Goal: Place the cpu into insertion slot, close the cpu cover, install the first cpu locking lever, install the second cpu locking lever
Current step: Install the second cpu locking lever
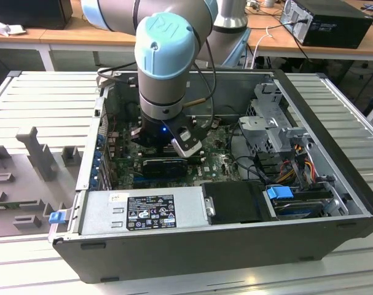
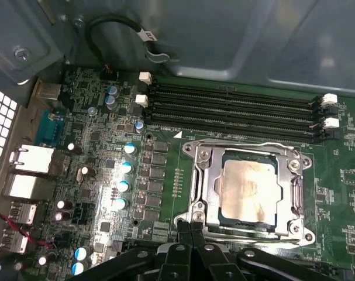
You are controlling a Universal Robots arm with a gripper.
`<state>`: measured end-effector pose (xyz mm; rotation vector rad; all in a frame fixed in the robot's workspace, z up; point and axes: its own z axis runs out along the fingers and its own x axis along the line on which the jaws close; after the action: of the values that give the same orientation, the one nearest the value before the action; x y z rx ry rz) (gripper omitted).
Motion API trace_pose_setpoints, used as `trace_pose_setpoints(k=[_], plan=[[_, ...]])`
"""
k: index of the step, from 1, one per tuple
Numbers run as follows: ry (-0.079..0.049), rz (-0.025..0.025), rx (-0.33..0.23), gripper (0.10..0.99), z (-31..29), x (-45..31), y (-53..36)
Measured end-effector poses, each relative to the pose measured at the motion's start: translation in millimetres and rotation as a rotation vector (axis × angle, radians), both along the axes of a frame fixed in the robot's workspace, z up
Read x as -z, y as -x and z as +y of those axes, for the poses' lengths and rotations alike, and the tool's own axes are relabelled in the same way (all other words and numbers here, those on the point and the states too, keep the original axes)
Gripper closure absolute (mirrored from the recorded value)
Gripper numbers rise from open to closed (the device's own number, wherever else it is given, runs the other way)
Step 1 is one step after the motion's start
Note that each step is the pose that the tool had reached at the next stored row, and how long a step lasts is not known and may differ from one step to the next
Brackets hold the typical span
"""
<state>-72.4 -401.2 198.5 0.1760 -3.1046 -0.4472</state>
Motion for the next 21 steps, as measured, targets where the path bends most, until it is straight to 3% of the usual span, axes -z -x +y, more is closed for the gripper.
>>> trace_pose_setpoints(k=[9, 13, 21], plan=[[-0.040, -0.0002, 0.000, 0.980, 0.1, 3.9, 3.8], [-0.043, -0.0001, 0.000, 0.980, 0.1, 4.1, 4.7], [-0.043, -0.0001, 0.000, 0.980, 0.1, -15.6, 4.8]])
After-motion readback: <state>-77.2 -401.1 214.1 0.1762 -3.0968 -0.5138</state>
